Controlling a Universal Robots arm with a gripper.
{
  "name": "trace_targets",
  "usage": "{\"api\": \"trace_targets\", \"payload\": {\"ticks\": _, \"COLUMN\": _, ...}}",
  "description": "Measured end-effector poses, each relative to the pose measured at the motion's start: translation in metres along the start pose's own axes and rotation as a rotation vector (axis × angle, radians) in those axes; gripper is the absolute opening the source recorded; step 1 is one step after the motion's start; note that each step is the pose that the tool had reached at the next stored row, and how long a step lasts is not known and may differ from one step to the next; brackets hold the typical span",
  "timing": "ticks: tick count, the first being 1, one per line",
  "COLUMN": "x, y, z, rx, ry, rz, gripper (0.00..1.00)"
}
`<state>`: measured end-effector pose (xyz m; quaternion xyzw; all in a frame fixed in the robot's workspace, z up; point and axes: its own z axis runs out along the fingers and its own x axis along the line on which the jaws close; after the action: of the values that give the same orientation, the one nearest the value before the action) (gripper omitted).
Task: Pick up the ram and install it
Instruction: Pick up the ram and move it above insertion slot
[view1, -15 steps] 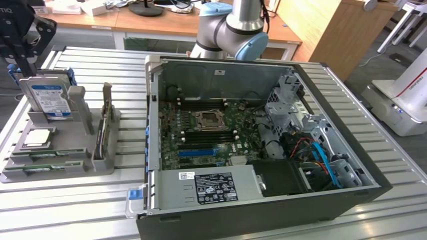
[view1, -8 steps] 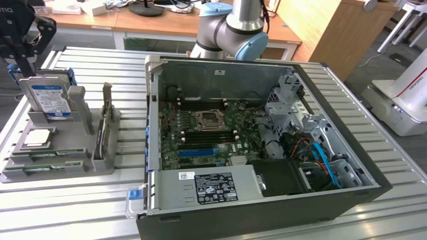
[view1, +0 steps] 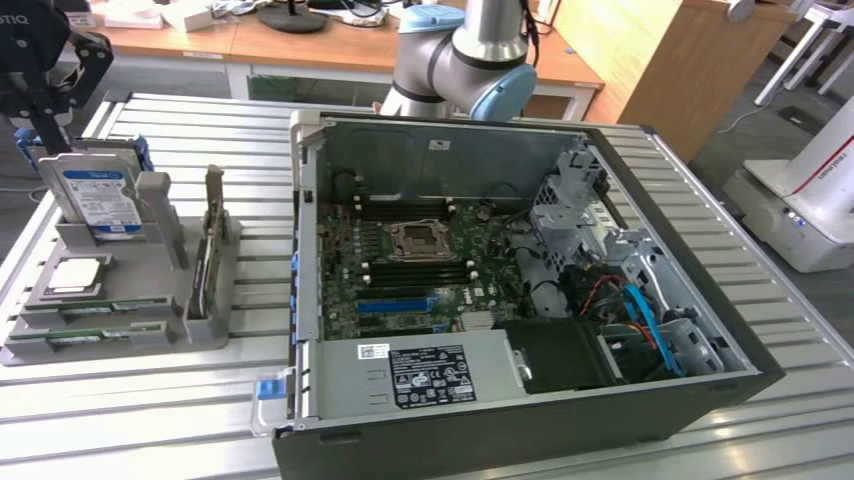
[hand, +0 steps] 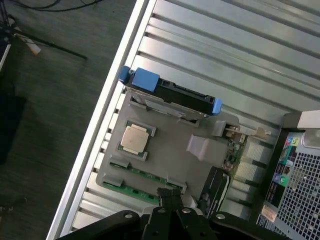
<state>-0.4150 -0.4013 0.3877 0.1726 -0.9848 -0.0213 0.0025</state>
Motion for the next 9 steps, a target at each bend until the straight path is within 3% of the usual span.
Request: {"api": "trace_targets", "payload": {"ticks": 9, "x": 0.0, "y": 0.0, "z": 0.0001, "rx": -0.0003, "ry": 0.005, "rz": -0.116, "gripper": 0.11}}
